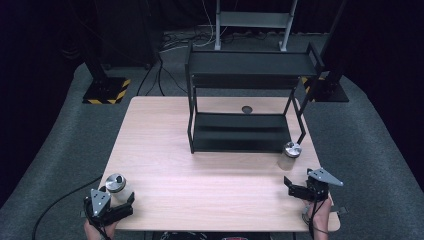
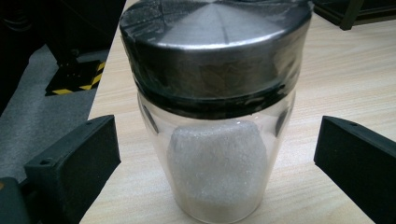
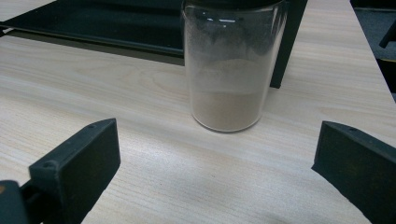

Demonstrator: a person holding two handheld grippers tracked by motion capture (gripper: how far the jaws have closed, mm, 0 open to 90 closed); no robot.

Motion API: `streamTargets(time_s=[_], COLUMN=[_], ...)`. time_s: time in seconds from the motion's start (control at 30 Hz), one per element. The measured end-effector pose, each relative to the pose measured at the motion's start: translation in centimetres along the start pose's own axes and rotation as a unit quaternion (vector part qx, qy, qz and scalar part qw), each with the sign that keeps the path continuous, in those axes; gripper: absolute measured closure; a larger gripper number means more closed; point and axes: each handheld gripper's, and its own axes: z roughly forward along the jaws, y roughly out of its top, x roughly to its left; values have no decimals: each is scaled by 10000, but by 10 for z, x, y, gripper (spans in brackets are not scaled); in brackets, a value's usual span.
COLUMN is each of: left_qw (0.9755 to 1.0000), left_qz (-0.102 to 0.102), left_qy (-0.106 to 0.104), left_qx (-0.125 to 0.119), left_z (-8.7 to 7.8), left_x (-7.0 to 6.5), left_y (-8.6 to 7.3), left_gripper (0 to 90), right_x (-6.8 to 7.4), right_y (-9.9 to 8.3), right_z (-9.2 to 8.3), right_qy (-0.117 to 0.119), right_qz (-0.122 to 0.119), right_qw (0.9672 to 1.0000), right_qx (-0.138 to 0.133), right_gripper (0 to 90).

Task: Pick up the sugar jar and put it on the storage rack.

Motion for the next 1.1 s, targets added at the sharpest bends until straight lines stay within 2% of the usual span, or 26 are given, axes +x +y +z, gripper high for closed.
streamTargets(time_s=[0.6, 0.77, 0.87, 0.93, 1.0, 1.03, 1.1], left_qw=[9999, 9998, 9997, 9995, 9994, 9992, 9991], left_qz=[-23, 10, -78, -199, -285, -335, -339], left_qy=[-92, -67, 5, 20, -93, -168, -231], left_qx=[139, 177, 224, 257, 173, 150, 128], left_z=[14, 18, 19, 19, 18, 17, 17], left_x=[4, 3, 2, 2, 7, 10, 12], left_y=[7, 11, 12, 13, 9, 8, 7], left_gripper=[0, 0, 7, 146, 203, 267, 299], right_x=[-1, -1, -1, -1, -1, -1, -1], right_y=[-1, -1, -1, -1, -1, -1, -1], right_z=[0, 0, -1, -1, -1, 0, -1], right_qy=[1, 8, 7, 6, 5, 4, 5], right_qz=[16, 21, 29, 31, 28, 20, 29], right_qw=[10000, 10000, 10000, 10000, 10000, 10000, 10000], right_qx=[-28, -28, -29, -30, -29, -32, -27], right_gripper=[0, 0, 0, 0, 0, 0, 0])
